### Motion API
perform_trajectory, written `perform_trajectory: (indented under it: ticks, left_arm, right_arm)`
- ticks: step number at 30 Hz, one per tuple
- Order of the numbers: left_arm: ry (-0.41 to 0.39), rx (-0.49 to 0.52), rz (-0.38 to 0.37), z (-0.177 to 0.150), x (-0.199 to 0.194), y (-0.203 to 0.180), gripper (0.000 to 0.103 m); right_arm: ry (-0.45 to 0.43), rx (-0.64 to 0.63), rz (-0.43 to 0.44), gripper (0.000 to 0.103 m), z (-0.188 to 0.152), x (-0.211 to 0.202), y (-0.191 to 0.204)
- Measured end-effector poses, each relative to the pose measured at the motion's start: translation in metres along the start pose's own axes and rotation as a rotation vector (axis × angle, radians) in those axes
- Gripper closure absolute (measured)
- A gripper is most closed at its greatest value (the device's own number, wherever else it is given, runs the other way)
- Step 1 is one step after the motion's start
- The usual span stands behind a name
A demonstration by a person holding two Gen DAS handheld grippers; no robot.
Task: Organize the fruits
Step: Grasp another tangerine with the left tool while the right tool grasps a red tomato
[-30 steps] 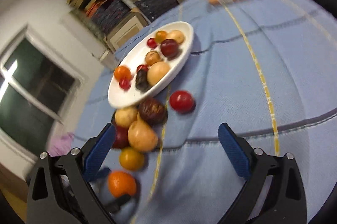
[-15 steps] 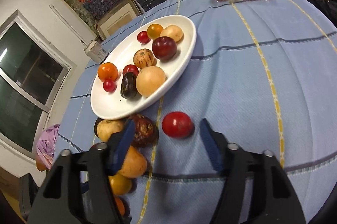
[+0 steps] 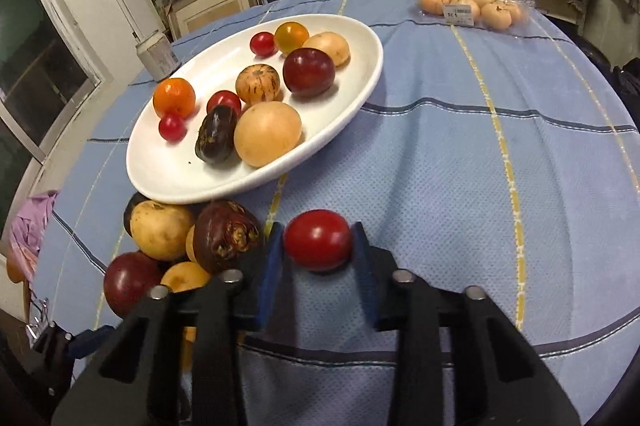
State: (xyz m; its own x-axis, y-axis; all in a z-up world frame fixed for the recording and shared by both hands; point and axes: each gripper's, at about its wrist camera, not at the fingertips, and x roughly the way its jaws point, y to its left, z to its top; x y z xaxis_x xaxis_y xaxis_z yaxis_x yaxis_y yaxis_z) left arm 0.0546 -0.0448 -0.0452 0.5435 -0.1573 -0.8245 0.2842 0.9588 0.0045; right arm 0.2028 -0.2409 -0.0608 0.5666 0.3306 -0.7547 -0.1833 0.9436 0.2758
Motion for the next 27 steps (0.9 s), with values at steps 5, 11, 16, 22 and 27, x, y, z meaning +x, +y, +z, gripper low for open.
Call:
perform_trajectory:
  ticks: [5,11,16,22,27]
  left_arm:
    - [0.0,-0.001,-0.001,0.0,0.0,0.001,0.003]
    - [-0.04,-0.011,-0.015,0.003,-0.009,-0.002,0.003]
    - [-0.124,-0.093,-0.052,0.011,-0.021,0.004,0.003]
    - [-0.08,-0.018,-0.088,0.012,-0.008,-0.014,0.052]
    - [-0.093,-0.016,-0.109,0.009,-0.008,-0.012,0.058]
  right_arm:
    - [-0.175,0.007,0.009,0.07,-0.013,-0.059,-0.008]
    - [-0.124,0.072,0.05,0.07,-0.029,-0.054,-0.026]
    - [-0.143,0.056,0.063,0.07,-0.031,-0.058,-0.02]
    - [-0.144,0.076,0.07,0.07,-0.033,-0.061,-0.025]
    - [-0.142,0.081,0.069,0.07,-0.033,-0.061,-0.026]
